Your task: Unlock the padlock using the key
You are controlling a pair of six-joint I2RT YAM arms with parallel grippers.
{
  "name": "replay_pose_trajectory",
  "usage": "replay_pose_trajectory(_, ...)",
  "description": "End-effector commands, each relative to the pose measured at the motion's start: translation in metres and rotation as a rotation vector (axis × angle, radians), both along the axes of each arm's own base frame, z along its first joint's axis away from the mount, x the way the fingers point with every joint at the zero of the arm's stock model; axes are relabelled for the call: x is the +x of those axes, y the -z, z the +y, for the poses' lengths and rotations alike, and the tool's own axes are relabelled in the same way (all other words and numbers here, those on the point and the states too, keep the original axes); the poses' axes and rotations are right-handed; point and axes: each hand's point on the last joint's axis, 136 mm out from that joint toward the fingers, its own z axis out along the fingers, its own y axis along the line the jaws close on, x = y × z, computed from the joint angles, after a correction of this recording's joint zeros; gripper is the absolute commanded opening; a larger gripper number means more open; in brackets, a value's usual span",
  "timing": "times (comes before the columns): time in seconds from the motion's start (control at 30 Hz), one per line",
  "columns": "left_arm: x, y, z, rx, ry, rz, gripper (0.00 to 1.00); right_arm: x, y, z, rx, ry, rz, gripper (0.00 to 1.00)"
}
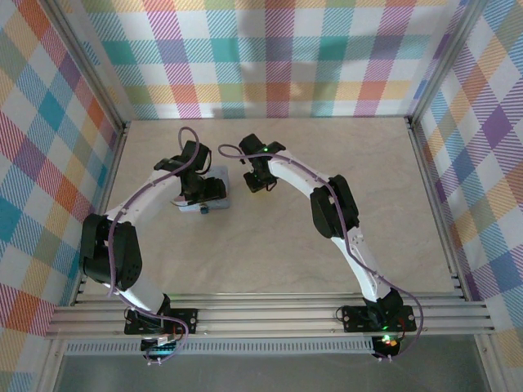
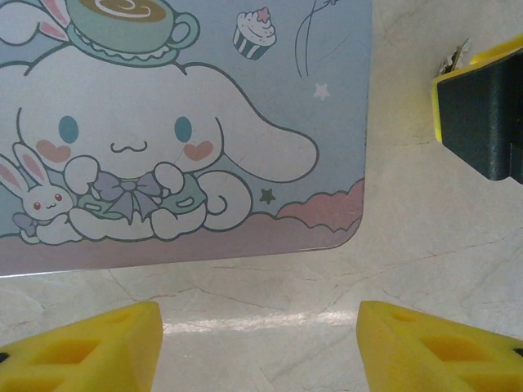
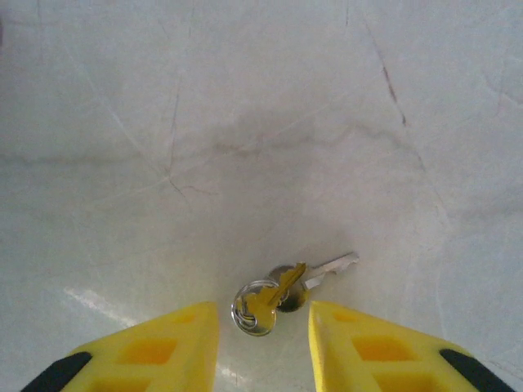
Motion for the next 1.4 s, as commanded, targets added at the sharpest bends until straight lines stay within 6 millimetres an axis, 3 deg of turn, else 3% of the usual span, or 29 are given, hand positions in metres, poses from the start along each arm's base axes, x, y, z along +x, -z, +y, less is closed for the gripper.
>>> replay_pose_trajectory(0.0, 0.001, -0.011, 0.005, 0.016, 0.003, -0.016, 0.64, 0.011, -0.03, 0.009, 0.04, 0.005, -0.064, 0.38)
replay_pose_trajectory(0.43, -0.002, -0.008, 0.007, 0.025, 0.004, -0.007, 0.64, 0.004, 0.012, 0.007, -0.01, -0.008, 0.015, 0.41)
replay_pose_trajectory(0.63, -0.004, -0.008, 0.008, 0.022, 0.004, -0.009, 0.64, -0.005, 0.021, 0.0, -0.038, 0.002, 0.054, 0.37)
replay_pose_trajectory(0.97, -0.008, -0.01, 0.006, -0.004, -0.004, -0.019, 0.64, -0.023, 0.0, -0.016, -0.037, 0.016, 0.039, 0.27)
replay_pose_trajectory(1.37, -0.029, -0.011, 0.002, -0.081, -0.02, -0.039, 0.64, -0.074, -0.031, -0.031, 0.13, 0.08, 0.069, 0.13)
